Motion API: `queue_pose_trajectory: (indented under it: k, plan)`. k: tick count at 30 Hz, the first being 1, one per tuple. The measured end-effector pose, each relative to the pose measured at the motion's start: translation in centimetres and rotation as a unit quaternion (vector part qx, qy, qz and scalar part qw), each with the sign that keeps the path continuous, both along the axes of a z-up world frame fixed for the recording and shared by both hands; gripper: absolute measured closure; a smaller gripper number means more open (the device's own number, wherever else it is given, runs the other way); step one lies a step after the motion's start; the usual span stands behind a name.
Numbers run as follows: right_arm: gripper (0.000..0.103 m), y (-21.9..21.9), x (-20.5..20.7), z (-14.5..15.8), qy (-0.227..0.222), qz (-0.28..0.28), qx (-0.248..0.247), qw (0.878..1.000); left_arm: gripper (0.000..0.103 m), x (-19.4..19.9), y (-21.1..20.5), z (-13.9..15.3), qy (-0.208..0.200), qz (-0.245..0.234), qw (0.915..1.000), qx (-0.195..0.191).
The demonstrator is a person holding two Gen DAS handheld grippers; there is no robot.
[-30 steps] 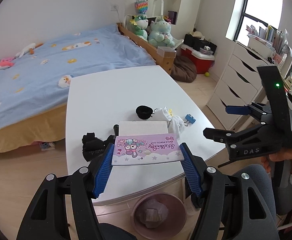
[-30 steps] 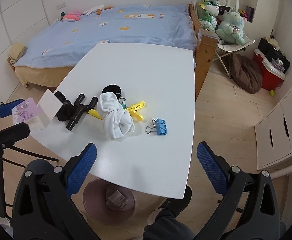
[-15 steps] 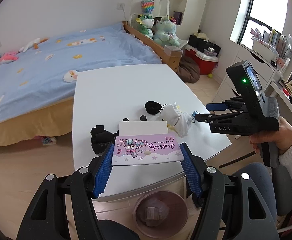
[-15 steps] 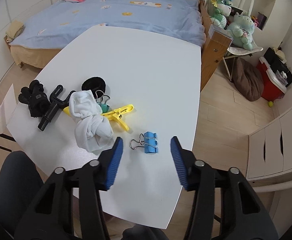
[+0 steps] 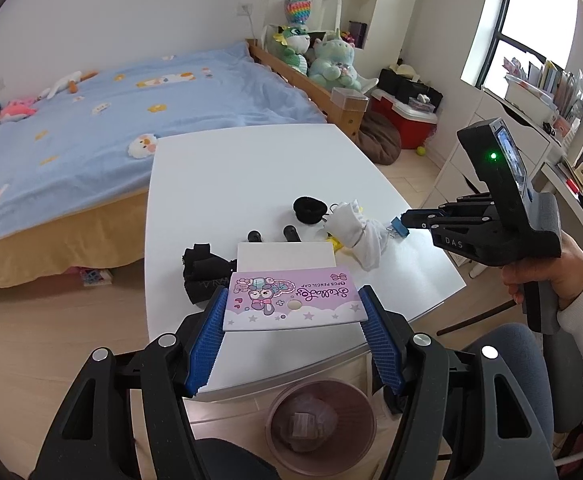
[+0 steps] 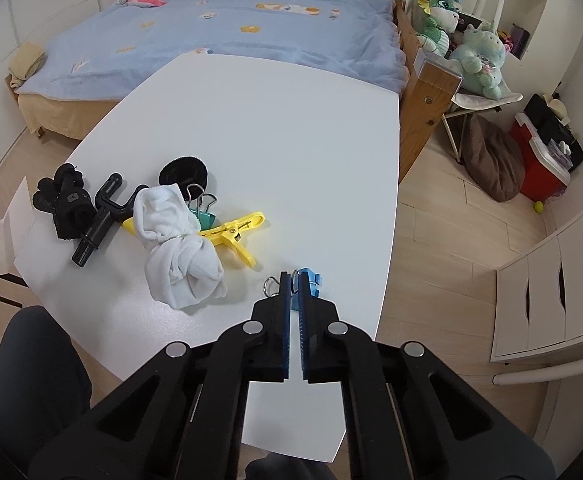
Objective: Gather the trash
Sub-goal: 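Lower the pink card into the pink bin and open the left gripper while the right holds the clip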
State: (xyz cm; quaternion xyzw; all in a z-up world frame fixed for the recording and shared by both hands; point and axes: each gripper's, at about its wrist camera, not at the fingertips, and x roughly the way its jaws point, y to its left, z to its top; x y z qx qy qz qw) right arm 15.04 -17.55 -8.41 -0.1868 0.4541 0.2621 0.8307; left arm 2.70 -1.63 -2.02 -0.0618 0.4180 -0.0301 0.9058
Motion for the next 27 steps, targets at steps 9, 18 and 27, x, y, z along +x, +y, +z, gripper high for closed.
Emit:
queue_pose_trajectory:
  k: [9, 18, 27]
  plan:
    - [0.102, -1.0, -2.0, 2.5, -0.011, 0.002, 0.029, 1.0, 0.04, -0.3, 0.0, 0.2, -0.003, -0.01, 0.9999, 0.007]
    - [0.102, -0.8, -6.9, 6.0, -0.015, 0.029, 0.073, 0.997, 0.04, -1.2, -0.5, 0.8, -0.004, -0.026, 0.9996, 0.013]
    - [0.102, -1.2, -12.0, 8.6, -0.026, 0.06, 0.106, 0.992, 0.04, -2.8, -1.4, 1.9, -0.012, -0.049, 0.9985, 0.021]
